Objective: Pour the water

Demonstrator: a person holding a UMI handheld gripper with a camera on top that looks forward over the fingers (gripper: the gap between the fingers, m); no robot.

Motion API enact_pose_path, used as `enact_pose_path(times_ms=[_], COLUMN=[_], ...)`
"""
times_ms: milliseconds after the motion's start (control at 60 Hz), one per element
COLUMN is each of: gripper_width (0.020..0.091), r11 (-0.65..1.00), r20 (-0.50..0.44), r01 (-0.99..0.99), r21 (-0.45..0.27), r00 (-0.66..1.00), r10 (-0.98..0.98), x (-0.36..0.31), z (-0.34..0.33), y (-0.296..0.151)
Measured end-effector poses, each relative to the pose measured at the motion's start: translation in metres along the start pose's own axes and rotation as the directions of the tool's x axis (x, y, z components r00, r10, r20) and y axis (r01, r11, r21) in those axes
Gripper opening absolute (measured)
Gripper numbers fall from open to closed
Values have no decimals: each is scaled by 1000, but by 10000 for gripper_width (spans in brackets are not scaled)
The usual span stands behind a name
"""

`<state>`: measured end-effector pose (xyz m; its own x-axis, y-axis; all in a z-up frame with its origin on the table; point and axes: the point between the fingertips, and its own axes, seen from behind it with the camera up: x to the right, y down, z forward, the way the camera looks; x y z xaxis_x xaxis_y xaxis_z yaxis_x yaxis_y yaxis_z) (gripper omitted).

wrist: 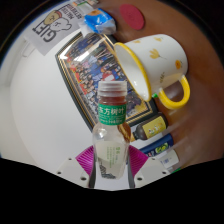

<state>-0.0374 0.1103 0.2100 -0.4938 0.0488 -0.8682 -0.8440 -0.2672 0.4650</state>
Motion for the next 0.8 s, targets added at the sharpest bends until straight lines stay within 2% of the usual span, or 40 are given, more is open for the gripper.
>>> enact_pose_path(times_ms=[133,233,333,450,533,633,717,800], gripper_width=[446,450,450,447,451,450,450,451], r11=[996,997,995,929,792,525,264,23], r20=[-4,-48,-100,-168,-190,-214,-243,-271], r01=[-88,-65,74,351,589,833,944,970], r21=[-17,-30,-60,-117,-158,-176,-198,-243], r00=[996,997,992,915,769,489,214,-46], r10=[88,64,-80,-367,-610,-846,-946,-961], x=[8,16,15,0,-23,-63,-92,-110], z=[-1,-2,-5,-10,-14,-20,-24,-31], y=[-5,-3,4,8,-2,-27,-63,-104])
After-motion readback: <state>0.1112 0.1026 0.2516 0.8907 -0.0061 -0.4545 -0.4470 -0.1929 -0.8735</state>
